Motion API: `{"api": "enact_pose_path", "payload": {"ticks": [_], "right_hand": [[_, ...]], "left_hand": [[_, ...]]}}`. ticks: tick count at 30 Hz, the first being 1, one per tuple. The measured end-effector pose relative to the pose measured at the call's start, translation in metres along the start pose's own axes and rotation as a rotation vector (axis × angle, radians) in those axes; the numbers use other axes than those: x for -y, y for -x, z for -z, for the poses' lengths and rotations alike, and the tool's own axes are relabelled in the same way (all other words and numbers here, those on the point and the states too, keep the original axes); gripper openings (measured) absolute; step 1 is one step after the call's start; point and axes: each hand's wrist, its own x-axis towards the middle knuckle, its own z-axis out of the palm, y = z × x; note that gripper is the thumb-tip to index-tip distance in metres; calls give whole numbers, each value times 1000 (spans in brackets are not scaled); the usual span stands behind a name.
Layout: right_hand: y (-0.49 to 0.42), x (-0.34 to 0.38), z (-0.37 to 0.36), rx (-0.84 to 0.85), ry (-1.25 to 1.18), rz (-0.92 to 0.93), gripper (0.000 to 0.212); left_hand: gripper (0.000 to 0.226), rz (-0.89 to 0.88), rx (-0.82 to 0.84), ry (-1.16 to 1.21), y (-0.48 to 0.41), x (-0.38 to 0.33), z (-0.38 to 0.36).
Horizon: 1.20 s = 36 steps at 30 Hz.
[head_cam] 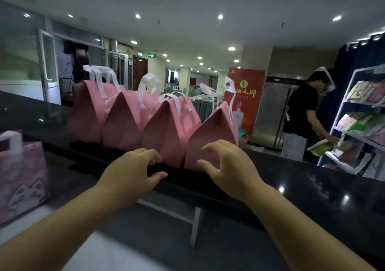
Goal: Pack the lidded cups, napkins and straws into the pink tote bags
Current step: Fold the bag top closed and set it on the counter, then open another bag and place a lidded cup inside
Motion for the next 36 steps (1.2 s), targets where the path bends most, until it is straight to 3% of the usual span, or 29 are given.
{"api": "enact_pose_path", "payload": {"ticks": [6,12,18,22,26,30,33,36], "right_hand": [[10,55,-36,234,-7,119,36],[0,111,-91,325,-54,150,36],[-34,176,-159,325,-69,172,32],[-65,224,-206,300,-135,140,33],[-97,273,-252,262,-179,112,33],[-127,307,-291,253,-201,56,34],[-147,317,-313,278,-186,8,39],[-164,318,-327,306,-143,-45,43]], "left_hand": [[24,124,113,-64,72,50,26],[21,271,189,-120,123,125,56],[22,333,123,-106,133,213,105],[26,270,25,-170,120,283,139],[44,243,-35,-295,104,353,157],[68,411,129,-444,88,413,163],[55,503,253,-398,83,442,166],[36,467,154,-184,87,459,165]]}}
